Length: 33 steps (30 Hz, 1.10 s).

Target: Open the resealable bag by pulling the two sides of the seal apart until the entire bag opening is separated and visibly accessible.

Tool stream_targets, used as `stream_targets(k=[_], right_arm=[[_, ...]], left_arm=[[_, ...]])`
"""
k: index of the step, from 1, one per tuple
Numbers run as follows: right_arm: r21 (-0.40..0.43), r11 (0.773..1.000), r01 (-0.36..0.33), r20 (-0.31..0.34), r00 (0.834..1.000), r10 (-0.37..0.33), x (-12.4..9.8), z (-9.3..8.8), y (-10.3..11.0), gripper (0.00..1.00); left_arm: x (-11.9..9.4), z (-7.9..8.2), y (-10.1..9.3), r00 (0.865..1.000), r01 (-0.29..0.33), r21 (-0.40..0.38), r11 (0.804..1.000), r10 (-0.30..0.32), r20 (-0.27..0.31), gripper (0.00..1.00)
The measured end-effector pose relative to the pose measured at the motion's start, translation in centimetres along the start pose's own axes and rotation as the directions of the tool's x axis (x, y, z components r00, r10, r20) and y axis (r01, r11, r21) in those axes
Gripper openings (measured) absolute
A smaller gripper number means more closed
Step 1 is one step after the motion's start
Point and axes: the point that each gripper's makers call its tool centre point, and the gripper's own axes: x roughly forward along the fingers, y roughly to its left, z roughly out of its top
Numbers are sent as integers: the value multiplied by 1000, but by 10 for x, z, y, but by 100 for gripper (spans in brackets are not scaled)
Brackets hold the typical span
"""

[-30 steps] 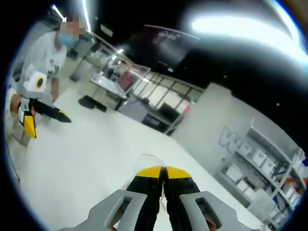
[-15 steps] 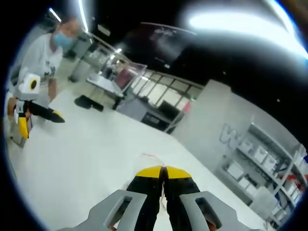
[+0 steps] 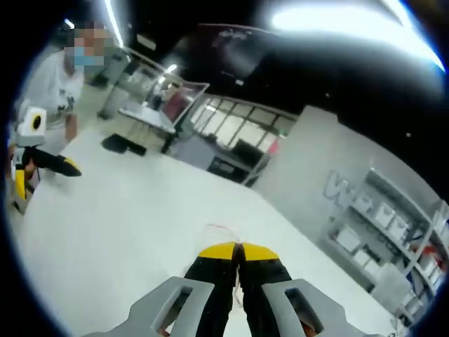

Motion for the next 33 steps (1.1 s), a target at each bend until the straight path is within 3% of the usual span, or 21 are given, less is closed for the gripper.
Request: stream_targets(k=[22,33], right_arm=[[9,1000,0,-68,998,1,39,-19,-16,0],[3,1000,30,-86,996,-29,54,-29,-35,0]], left_arm=[[1,0,0,1000,2,-4,1000,-3,-9,89],[4,0,-2,1000,7,-2,1000,-7,-12,88]])
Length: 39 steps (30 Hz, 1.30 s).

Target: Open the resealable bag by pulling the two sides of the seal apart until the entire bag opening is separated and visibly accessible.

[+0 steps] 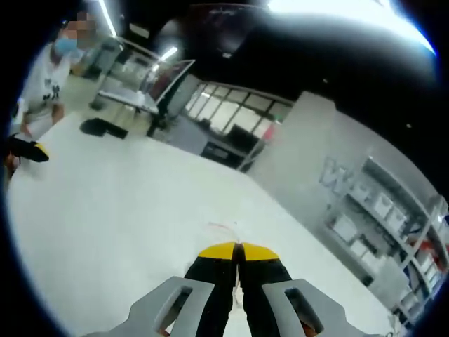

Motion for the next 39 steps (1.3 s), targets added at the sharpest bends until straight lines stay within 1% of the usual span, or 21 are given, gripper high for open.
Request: stream_targets(k=[12,19,26,31,37,39], right_arm=[[13,1000,17,3,1000,-17,15,0,-11,0],[-1,999,33,5,999,-33,28,-1,-19,0],[16,999,42,-9,999,-42,45,-7,-24,0],[7,999,51,-24,998,-51,57,-11,-28,0],[26,997,69,-42,997,-67,70,-17,-40,0],[14,996,86,-39,996,-85,70,-16,-44,0]], left_arm=[[1,1,-1,1000,0,4,1000,0,-5,88],[1,-2,1,1000,-2,6,1000,2,-13,88],[1,-2,5,1000,-10,0,1000,10,-15,88],[3,-3,6,1000,-12,-3,1000,12,-21,88],[4,-2,6,1000,-12,-5,1000,12,-20,88],[4,-2,8,1000,-16,-7,1000,16,-23,88]])
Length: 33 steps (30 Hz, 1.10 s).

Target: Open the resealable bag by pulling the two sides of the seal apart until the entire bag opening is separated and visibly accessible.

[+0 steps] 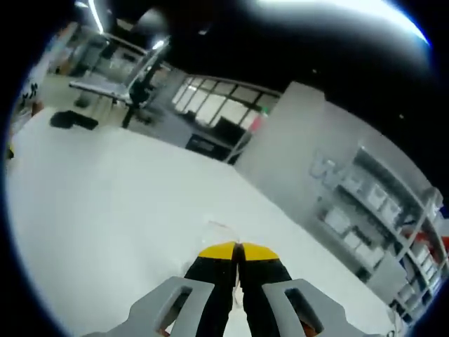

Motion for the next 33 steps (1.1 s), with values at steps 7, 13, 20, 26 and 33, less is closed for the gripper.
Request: stream_targets(k=[7,13,20,26,33], right_arm=[[16,999,35,0,999,-35,15,6,-20,0],[70,996,54,-17,998,-53,29,2,-31,0],[110,992,68,-49,997,-63,40,-9,-31,0],[131,989,73,-65,996,-65,48,-16,-27,0],[116,993,39,-78,996,-30,53,-23,-2,0]], left_arm=[[3,-1,1,1000,1,-3,1000,-1,-9,88],[3,0,2,1000,3,-13,1000,-3,-5,88],[0,0,7,1000,-9,-15,1000,9,-5,88],[1,-1,6,1000,-6,-17,1000,6,-6,88],[2,5,2,1000,15,-56,998,-14,14,88]])
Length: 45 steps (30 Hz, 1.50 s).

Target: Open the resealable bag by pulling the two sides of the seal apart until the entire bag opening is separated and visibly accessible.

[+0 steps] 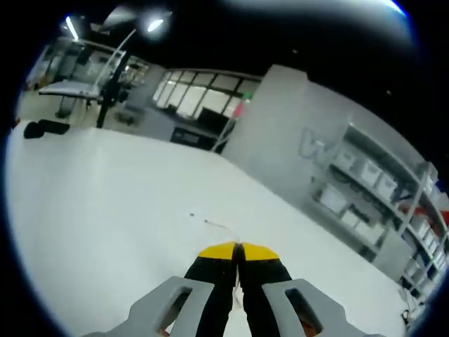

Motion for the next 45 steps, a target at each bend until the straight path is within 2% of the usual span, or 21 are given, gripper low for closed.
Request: stream_targets(k=[4,9,18,22,25,27,35,38,42,45], right_arm=[[-19,999,-28,-6,1000,28,0,-4,13,0],[140,984,-114,3,993,114,-3,-16,35,0],[218,962,-167,-18,984,175,-13,-40,56,0],[240,952,-189,-10,980,197,-16,-39,62,0],[250,946,-206,-12,976,215,-18,-41,67,14],[239,949,-206,-9,977,214,-23,-41,69,12],[276,934,-228,64,974,219,-39,-26,70,15],[232,949,-215,50,977,209,-39,-27,69,15],[251,944,-214,63,977,205,-37,-25,68,16],[240,949,-203,76,979,190,-37,-22,69,22]], left_arm=[[0,0,2,1000,-8,18,1000,8,-5,88],[1,1,1,1000,3,-6,1000,-3,2,88],[1,0,-7,1000,17,10,1000,-17,-6,88],[0,-1,-10,1000,19,12,1000,-19,-12,88],[-1,-1,-11,1000,20,17,1000,-20,-12,88],[-2,0,-12,1000,22,18,1000,-21,-11,88],[-3,0,-16,1000,26,26,999,-26,-15,88],[-5,0,-20,999,33,31,999,-32,-16,88],[-8,3,-21,999,33,35,999,-32,-9,88],[-11,4,-19,1000,27,37,999,-26,-5,88]])
